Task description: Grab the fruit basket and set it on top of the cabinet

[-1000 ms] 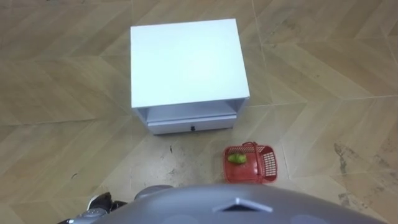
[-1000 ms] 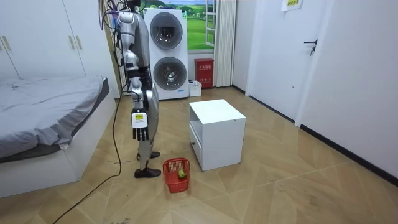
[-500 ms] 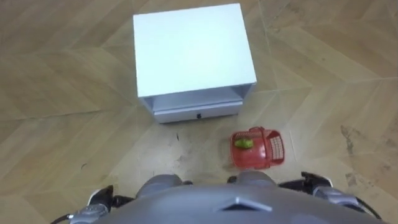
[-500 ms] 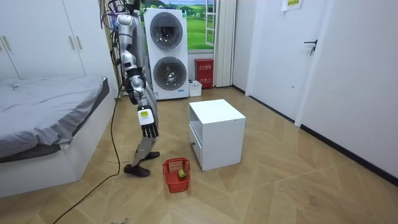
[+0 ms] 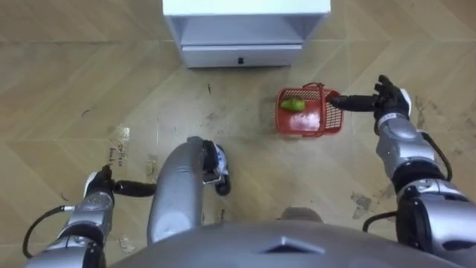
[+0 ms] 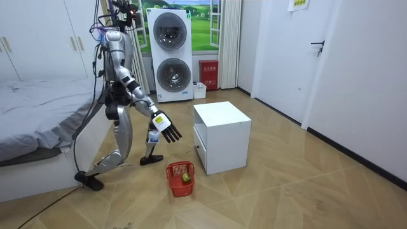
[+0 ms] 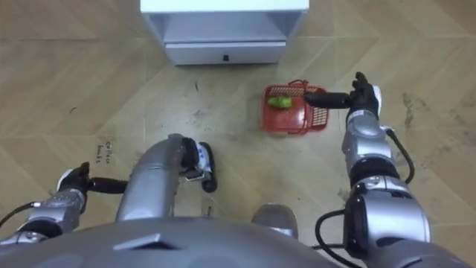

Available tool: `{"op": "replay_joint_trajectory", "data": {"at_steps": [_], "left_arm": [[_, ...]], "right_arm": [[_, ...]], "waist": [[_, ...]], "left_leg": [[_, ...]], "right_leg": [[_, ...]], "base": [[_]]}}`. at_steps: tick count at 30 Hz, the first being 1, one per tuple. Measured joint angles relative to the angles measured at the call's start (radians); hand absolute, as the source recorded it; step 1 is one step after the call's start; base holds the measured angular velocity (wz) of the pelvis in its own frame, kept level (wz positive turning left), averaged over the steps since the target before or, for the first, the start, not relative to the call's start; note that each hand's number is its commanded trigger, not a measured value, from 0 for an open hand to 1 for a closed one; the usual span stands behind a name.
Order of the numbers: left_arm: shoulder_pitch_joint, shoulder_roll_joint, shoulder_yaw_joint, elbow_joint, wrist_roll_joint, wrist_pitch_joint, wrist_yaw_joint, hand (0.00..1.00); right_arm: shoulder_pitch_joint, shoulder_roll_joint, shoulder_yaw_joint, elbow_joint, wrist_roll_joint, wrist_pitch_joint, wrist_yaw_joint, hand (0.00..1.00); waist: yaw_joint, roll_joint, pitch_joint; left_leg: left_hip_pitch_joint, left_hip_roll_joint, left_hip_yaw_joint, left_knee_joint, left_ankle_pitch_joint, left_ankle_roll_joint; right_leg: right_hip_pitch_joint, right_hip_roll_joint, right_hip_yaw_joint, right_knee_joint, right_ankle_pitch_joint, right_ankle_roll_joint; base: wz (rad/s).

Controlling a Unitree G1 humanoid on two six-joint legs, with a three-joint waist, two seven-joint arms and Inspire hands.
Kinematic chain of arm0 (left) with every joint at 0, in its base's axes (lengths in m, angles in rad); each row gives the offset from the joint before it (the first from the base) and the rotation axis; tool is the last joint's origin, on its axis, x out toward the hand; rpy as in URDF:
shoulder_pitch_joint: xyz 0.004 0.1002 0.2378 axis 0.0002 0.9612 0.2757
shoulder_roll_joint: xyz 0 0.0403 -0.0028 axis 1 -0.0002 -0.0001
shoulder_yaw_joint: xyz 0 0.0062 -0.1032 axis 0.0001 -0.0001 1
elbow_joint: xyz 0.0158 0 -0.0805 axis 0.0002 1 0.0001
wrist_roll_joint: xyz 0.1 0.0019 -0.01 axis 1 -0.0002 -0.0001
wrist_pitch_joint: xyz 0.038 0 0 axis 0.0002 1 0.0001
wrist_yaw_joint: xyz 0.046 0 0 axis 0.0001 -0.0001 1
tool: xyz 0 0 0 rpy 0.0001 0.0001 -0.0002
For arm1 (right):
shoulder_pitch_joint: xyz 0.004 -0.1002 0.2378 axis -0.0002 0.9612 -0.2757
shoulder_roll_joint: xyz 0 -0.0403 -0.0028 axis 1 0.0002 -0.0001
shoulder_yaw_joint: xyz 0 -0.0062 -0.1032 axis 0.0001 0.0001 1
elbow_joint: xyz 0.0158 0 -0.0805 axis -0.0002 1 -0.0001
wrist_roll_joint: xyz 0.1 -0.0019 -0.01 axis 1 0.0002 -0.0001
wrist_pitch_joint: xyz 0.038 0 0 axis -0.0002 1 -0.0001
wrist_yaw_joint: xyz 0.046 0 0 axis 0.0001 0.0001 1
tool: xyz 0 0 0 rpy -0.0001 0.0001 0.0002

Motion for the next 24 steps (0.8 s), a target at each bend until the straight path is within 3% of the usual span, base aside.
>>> {"op": "replay_joint_trajectory", "data": {"at_steps": [2,3,6,7,10,15,17,19,24], "left_arm": [[0.000,0.002,-0.046,0.031,0.000,0.003,0.004,0.00],[-0.001,0.001,-0.067,0.045,-0.001,0.003,0.005,0.00],[0.012,0.004,-0.083,0.075,-0.022,-0.011,0.021,0.00],[0.020,0.005,-0.091,0.086,-0.035,-0.019,0.034,0.00],[0.022,0.005,-0.116,0.104,-0.039,-0.046,0.048,0.00],[0.017,0.002,-0.188,0.105,-0.057,-0.078,0.062,0.00],[0.022,0.002,-0.201,0.101,-0.057,-0.087,0.065,0.00],[0.034,0.002,-0.222,0.093,-0.057,-0.094,0.066,0.00],[0.055,0.002,-0.248,0.092,-0.057,-0.103,0.066,0.00]], "right_arm": [[-0.007,-0.027,0.003,-0.015,0.022,-0.003,-0.028,0.00],[-0.008,-0.036,0.001,-0.029,0.025,-0.003,-0.049,0.00],[-0.023,-0.044,-0.004,-0.039,0.021,-0.028,-0.077,0.00],[-0.024,-0.045,-0.010,-0.050,0.024,-0.032,-0.085,0.00],[-0.026,-0.051,-0.010,-0.084,0.031,-0.061,-0.089,0.00],[-0.026,-0.051,-0.005,-0.105,0.059,-0.076,-0.088,0.00],[-0.025,-0.050,0.008,-0.105,0.063,-0.076,-0.086,0.00],[-0.025,-0.050,0.026,-0.106,0.065,-0.076,-0.082,0.00],[-0.025,-0.051,0.034,-0.107,0.055,-0.074,-0.078,0.00]], "waist": [[-0.006,-0.005,0.0046],[-0.008,-0.012,0.0082],[-0.022,-0.026,0.0163],[-0.030,-0.032,0.0176],[-0.050,-0.036,0.0200],[-0.073,-0.050,0.0215],[-0.082,-0.052,0.0222],[-0.084,-0.055,0.0219],[-0.089,-0.058,0.0217]], "left_leg": [[-0.074,-0.001,-0.001,0.100,-0.032,0.010],[-0.115,-0.001,0.011,0.162,-0.054,0.019],[-0.195,-0.009,0.025,0.316,-0.113,0.037],[-0.219,-0.028,0.026,0.371,-0.134,0.040],[-0.277,-0.047,0.028,0.508,-0.181,0.059],[-0.332,-0.079,0.049,0.632,-0.213,0.080],[-0.338,-0.089,0.050,0.655,-0.219,0.076],[-0.348,-0.089,0.051,0.671,-0.222,0.071],[-0.358,-0.087,0.051,0.687,-0.224,0.061]], "right_leg": [[-0.062,-0.024,0.017,0.140,-0.067,0.002],[-0.101,-0.053,0.020,0.240,-0.098,0.005],[-0.178,-0.102,0.057,0.479,-0.111,-0.003],[-0.191,-0.115,0.075,0.559,-0.112,-0.003],[-0.200,-0.117,0.106,0.723,-0.114,-0.008],[-0.190,-0.115,0.145,0.883,-0.116,-0.013],[-0.182,-0.112,0.151,0.911,-0.116,-0.013],[-0.185,-0.099,0.161,0.936,-0.116,-0.013],[-0.191,-0.100,0.165,0.964,-0.117,-0.014]], "base": [[0.07],[0.20],[0.27],[0.33],[0.43],[0.34],[0.19],[0.05],[0.02]]}}
